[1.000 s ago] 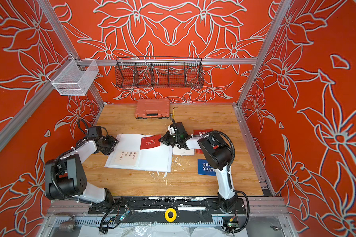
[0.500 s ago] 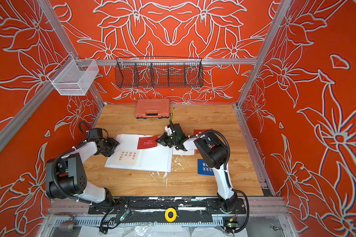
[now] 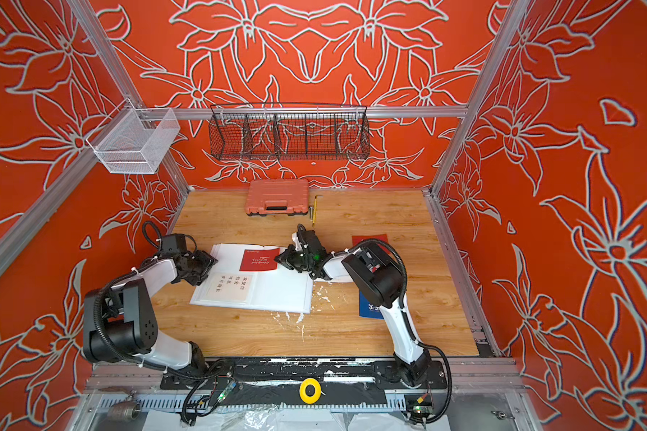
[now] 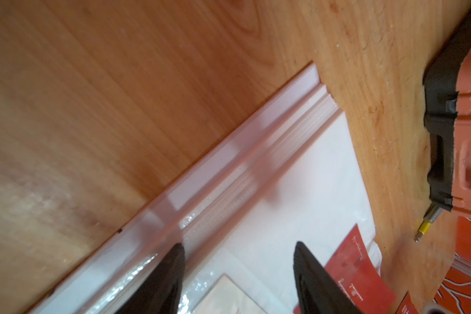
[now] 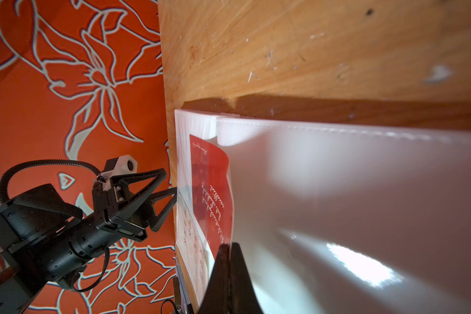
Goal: Place the photos into the photo albums
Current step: Insert the photo into the photo album.
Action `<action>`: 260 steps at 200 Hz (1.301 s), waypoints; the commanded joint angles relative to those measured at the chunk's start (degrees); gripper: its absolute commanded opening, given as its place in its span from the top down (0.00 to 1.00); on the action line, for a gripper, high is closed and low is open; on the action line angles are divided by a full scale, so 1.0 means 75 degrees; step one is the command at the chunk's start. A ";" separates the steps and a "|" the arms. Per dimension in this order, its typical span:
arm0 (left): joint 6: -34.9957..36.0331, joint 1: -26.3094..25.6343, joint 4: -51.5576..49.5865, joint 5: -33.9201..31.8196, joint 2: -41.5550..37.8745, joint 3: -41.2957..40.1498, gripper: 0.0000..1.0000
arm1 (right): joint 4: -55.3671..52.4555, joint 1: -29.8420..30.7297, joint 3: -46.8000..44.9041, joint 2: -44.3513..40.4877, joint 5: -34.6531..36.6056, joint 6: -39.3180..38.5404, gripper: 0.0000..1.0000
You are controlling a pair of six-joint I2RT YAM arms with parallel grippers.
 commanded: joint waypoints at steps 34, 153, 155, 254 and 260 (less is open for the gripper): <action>-0.0141 0.0008 -0.0161 0.0188 0.0017 -0.0269 0.37 | -0.0540 0.0419 0.1113 0.0588 0.0313 0.0273 0.99; -0.0117 0.0006 -0.0138 0.0232 -0.0172 -0.0413 0.37 | -0.5519 0.0661 0.2201 -0.0617 0.1796 -0.2202 0.67; -0.0117 0.0006 -0.0143 0.0228 -0.0176 -0.0413 0.37 | -0.5609 0.0670 0.2246 -0.0625 0.1813 -0.2244 0.67; 0.0097 0.0003 -0.0340 -0.0093 -0.0521 -0.0471 0.41 | -0.7646 0.1007 0.4293 0.0438 0.2144 -0.2877 0.53; 0.0094 0.0000 -0.0326 -0.0071 -0.0504 -0.0471 0.41 | -0.7695 0.1017 0.4405 0.0518 0.2112 -0.2904 0.52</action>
